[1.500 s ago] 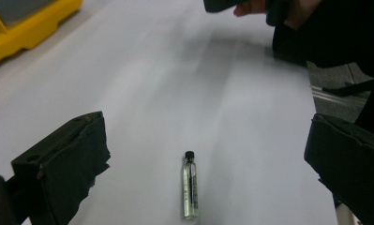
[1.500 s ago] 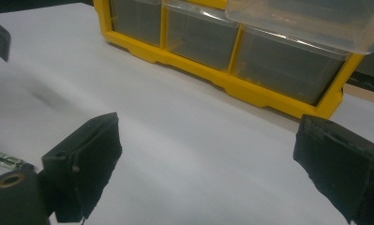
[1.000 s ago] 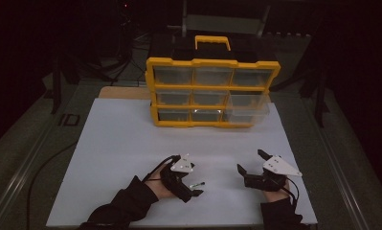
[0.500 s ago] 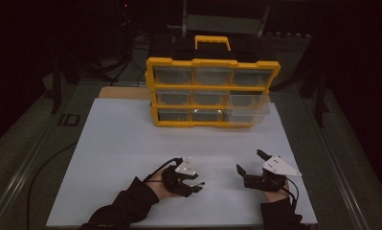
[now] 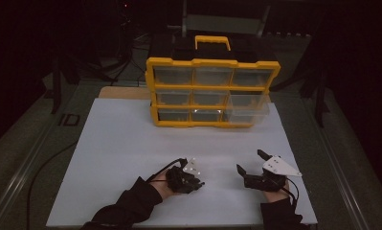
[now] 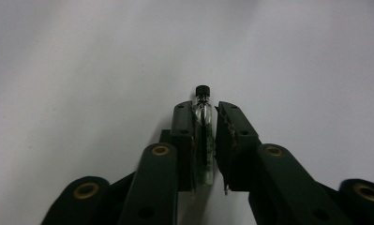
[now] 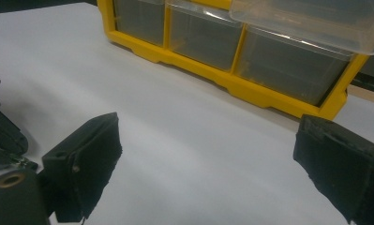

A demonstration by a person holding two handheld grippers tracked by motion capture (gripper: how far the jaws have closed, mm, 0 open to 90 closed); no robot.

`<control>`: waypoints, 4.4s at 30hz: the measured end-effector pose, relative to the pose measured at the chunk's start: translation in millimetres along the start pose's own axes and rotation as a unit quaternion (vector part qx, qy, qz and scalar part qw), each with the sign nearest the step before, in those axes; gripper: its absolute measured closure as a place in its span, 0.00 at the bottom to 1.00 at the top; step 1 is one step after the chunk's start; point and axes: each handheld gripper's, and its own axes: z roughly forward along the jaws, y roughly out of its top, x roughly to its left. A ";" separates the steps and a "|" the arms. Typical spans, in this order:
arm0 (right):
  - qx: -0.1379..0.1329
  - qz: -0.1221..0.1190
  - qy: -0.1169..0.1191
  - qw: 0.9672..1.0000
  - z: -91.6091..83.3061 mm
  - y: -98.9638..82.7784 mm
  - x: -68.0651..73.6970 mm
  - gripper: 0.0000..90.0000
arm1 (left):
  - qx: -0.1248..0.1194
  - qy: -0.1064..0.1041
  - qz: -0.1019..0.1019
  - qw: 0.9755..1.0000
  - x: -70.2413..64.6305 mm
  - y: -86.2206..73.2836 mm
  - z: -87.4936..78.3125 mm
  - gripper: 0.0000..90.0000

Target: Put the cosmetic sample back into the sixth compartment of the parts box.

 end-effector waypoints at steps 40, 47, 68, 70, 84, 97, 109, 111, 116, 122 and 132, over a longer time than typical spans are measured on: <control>-0.006 0.001 -0.001 1.000 -0.4 1.0 0.8 0.08 | 0.064 -0.047 0.061 0.995 11.1 28.8 -26.3 0.90; -0.007 0.002 0.000 1.000 -0.7 1.0 0.7 0.09 | 0.059 -0.046 0.072 0.995 17.6 40.2 -40.9 0.90; -0.008 0.001 0.002 1.000 -0.8 1.4 0.8 0.09 | 0.041 -0.037 0.116 0.992 26.5 85.6 -77.0 0.90; -0.008 -0.001 0.001 1.000 -1.0 1.6 0.8 0.09 | 0.036 -0.032 0.122 0.991 27.4 92.5 -83.9 0.90; -0.008 0.000 0.003 1.000 -0.6 1.5 0.5 0.09 | 0.012 -0.032 0.135 0.990 41.2 125.4 -103.5 0.90; -0.008 0.001 0.001 1.000 -0.6 1.4 0.1 0.09 | -0.007 -0.022 0.144 0.989 51.1 151.8 -115.4 0.90; -0.009 -0.003 0.004 1.000 -0.7 1.7 0.4 0.09 | -0.010 -0.011 0.152 0.988 61.9 188.4 -127.0 0.90; -0.008 -0.003 0.003 1.000 -0.8 1.6 0.4 0.09 | -0.012 -0.007 0.154 0.988 64.7 193.5 -127.3 0.90; -0.008 -0.002 0.003 1.000 -0.6 1.3 -0.2 0.08 | -0.018 -0.006 0.150 0.989 71.9 208.3 -129.1 0.90; -0.008 -0.001 0.003 1.000 -0.9 1.3 -1.1 0.09 | -0.024 -0.001 0.153 0.988 75.8 224.0 -128.0 0.90; -0.009 0.000 0.005 1.000 -1.3 1.1 -0.5 0.08 | -0.033 0.010 0.146 0.989 82.5 251.4 -120.9 0.90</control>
